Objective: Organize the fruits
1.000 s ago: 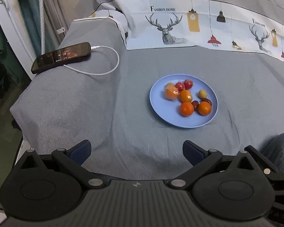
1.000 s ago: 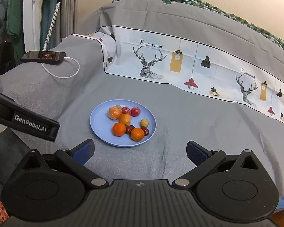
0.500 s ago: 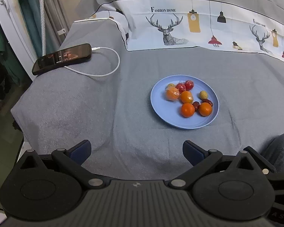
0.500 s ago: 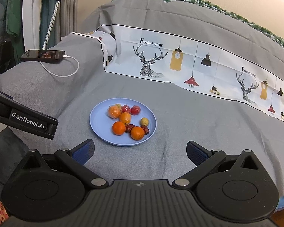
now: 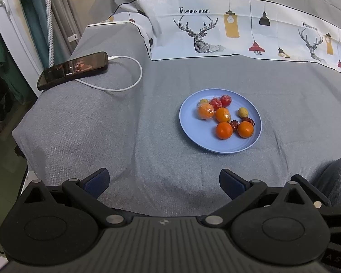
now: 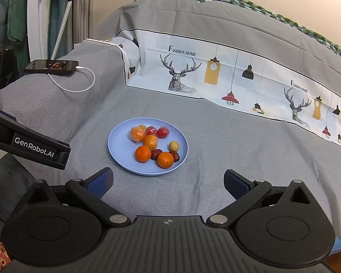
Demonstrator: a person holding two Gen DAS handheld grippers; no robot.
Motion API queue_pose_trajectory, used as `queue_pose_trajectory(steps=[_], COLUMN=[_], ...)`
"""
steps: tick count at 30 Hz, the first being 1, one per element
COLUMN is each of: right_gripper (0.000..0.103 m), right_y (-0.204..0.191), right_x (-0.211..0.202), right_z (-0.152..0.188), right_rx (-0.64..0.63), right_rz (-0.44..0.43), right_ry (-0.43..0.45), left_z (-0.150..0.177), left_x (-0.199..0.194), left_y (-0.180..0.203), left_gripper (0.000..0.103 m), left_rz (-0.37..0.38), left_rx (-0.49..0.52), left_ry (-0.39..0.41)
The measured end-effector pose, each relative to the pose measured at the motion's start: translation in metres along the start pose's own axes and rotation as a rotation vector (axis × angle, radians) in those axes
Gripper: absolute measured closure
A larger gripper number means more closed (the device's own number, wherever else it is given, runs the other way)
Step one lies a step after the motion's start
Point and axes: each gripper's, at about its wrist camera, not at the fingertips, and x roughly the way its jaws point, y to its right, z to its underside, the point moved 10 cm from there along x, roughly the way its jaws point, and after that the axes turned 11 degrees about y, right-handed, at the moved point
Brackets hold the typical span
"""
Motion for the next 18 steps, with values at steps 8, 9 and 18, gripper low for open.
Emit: queue_pose_trajectory(steps=[8,9,18], right_gripper=[0.001,0.001,0.001], right_y=[0.0001,0.0001,-0.0001], right_x=[0.0000,-0.0001,-0.0006], right_z=[0.0001,0.0001,0.0004], right_rx=[0.000,0.000,-0.001], right_rz=[0.000,0.000,-0.012], right_ry=[0.000,0.000,0.006], left_z=[0.0007,0.0008,0.0033], left_x=[0.0004,0.0005,0.0028], left_y=[0.0015,0.0016,-0.0017], left_gripper=[0.000,0.000,0.000], left_rz=[0.002,0.002,-0.024], left_rx=[0.004,0.005,0.012], left_ry=[-0.003,-0.004,-0.004])
